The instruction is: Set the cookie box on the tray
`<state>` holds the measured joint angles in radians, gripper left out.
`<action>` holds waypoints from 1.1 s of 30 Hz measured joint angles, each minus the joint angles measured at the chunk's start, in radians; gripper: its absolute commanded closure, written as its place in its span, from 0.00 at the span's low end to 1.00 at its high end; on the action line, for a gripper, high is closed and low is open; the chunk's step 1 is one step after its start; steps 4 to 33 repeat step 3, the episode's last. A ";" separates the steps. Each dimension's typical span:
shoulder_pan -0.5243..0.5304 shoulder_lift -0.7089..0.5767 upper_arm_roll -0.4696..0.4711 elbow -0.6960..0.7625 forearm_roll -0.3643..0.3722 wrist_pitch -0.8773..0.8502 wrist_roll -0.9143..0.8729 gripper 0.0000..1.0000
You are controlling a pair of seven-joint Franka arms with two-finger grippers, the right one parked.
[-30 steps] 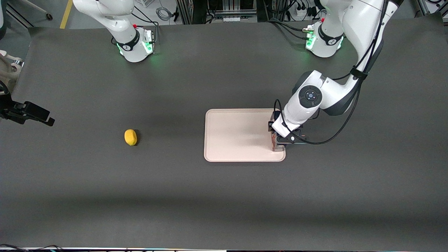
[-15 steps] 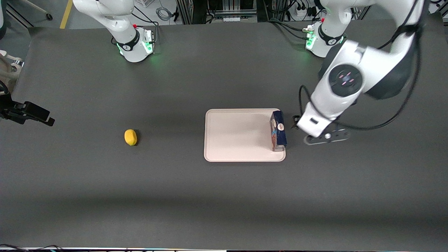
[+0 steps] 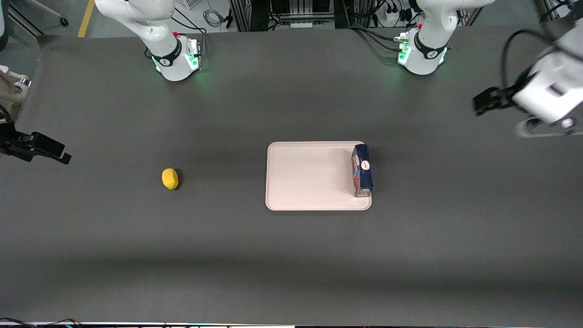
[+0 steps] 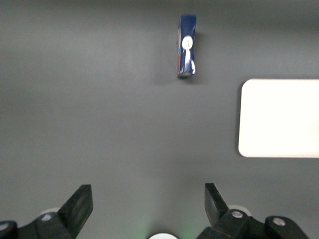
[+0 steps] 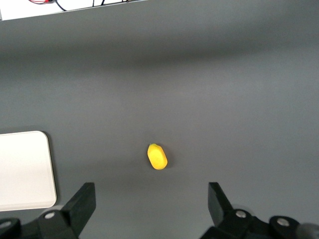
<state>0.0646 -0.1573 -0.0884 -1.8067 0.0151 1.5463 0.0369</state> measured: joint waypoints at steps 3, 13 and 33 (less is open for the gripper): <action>-0.001 -0.008 0.000 0.000 0.000 0.005 0.001 0.00; -0.001 -0.008 0.000 0.000 0.000 0.005 0.001 0.00; -0.001 -0.008 0.000 0.000 0.000 0.005 0.001 0.00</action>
